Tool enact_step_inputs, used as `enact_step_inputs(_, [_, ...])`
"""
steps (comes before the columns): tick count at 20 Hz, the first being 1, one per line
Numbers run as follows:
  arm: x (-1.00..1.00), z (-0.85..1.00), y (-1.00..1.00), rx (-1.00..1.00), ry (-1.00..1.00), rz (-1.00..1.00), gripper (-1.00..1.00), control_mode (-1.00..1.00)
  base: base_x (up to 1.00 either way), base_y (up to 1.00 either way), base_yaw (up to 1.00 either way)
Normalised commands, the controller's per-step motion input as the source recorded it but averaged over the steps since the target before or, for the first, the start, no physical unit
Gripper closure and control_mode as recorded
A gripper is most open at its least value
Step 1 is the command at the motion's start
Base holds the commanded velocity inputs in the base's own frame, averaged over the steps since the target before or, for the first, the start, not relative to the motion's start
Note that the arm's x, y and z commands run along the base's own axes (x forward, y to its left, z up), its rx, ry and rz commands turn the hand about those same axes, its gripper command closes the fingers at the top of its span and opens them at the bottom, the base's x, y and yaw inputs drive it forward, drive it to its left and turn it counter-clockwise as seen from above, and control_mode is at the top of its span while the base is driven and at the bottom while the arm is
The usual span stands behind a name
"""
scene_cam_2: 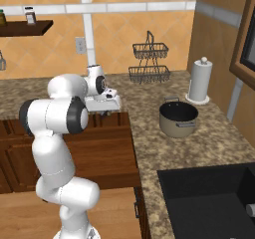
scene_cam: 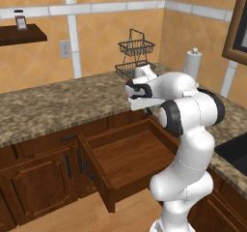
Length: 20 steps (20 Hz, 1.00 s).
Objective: Pick the whisk from the drawer and place it on the counter.
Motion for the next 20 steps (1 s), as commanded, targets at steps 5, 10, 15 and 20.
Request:
enact_step_inputs(5, [0.0, -0.57, -1.0, 0.15, -0.08, 0.31, 1.0, -1.0, 0.0, 0.0, 0.0])
enact_step_inputs(10, [0.31, -0.12, -0.7, 0.0, -0.01, 0.27, 1.0, -1.0, 0.0, 0.0, 0.0])
enact_step_inputs(15, [0.07, -0.37, -0.51, 0.0, -0.14, 0.18, 1.0, -1.0, 0.0, 0.0, 0.0])
enact_step_inputs(20, [0.29, -0.57, -0.24, 0.0, -0.15, 0.02, 1.0, -1.0, 0.0, 0.0, 0.0])
